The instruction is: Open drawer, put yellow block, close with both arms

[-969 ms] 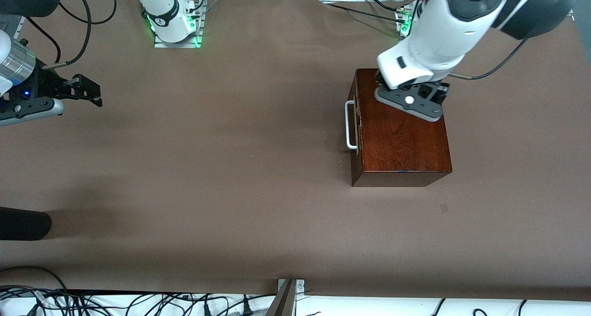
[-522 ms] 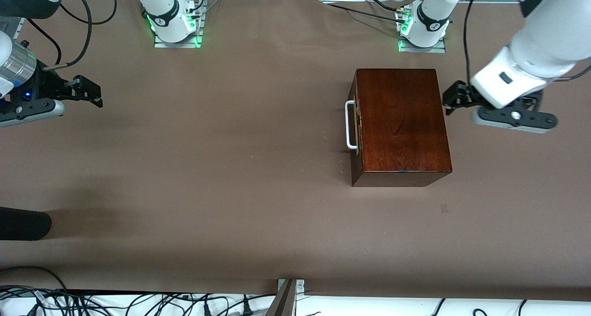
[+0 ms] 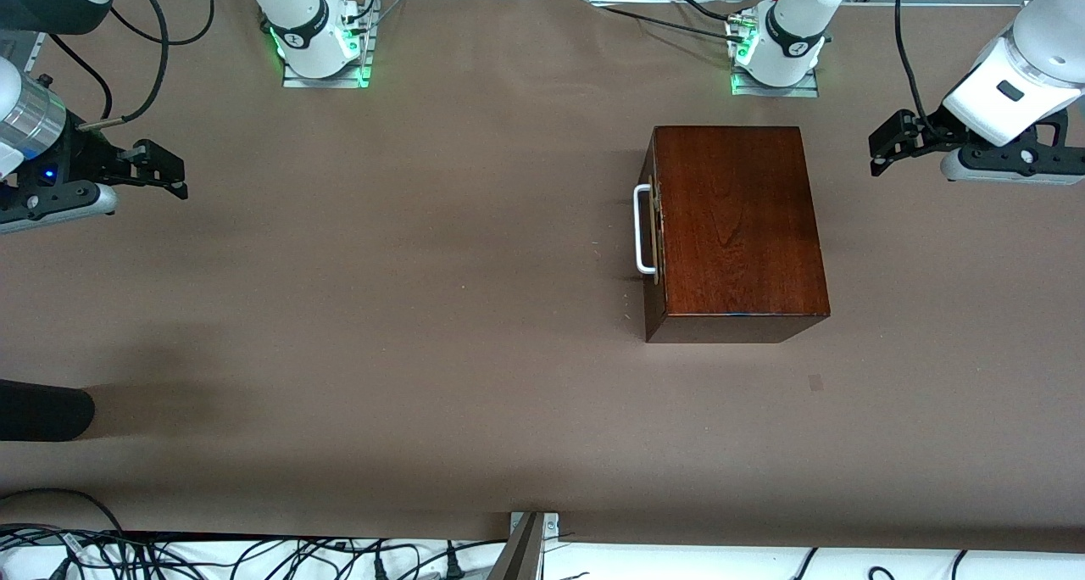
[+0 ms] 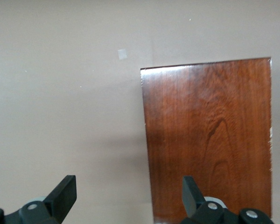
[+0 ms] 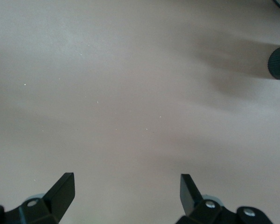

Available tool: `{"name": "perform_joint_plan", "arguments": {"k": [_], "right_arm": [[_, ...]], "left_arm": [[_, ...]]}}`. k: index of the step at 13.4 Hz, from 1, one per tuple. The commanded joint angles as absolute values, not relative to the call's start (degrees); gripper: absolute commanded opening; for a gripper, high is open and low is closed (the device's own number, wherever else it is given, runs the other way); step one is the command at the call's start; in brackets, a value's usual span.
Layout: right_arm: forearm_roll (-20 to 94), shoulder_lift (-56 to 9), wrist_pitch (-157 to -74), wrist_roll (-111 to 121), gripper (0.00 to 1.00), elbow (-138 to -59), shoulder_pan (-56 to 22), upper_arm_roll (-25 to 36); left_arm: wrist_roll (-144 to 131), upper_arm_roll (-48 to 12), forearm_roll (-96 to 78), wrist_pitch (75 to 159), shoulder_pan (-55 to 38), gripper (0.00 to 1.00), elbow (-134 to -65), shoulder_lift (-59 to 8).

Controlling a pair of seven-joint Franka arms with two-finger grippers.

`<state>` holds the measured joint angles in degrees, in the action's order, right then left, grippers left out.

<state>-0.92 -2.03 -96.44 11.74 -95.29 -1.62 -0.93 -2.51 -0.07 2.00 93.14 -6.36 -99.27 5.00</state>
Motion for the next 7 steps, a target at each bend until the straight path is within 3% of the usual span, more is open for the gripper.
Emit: {"name": "perform_joint_plan", "arguments": {"k": [1,7], "right_arm": [[-0.6,-2.2,-96.6,11.3,1.0,-94.7,-0.8,-1.6],[-0.6,-2.2,-96.4,11.3,1.0,-94.7,-0.8,-1.5]], "left_arm": [[0.0,-0.4,1.4,92.7,-4.9,1.0,-99.9,4.8],[-0.6,-0.5,0.4,91.5,-5.0,1.0,-98.0,3.6]]}}
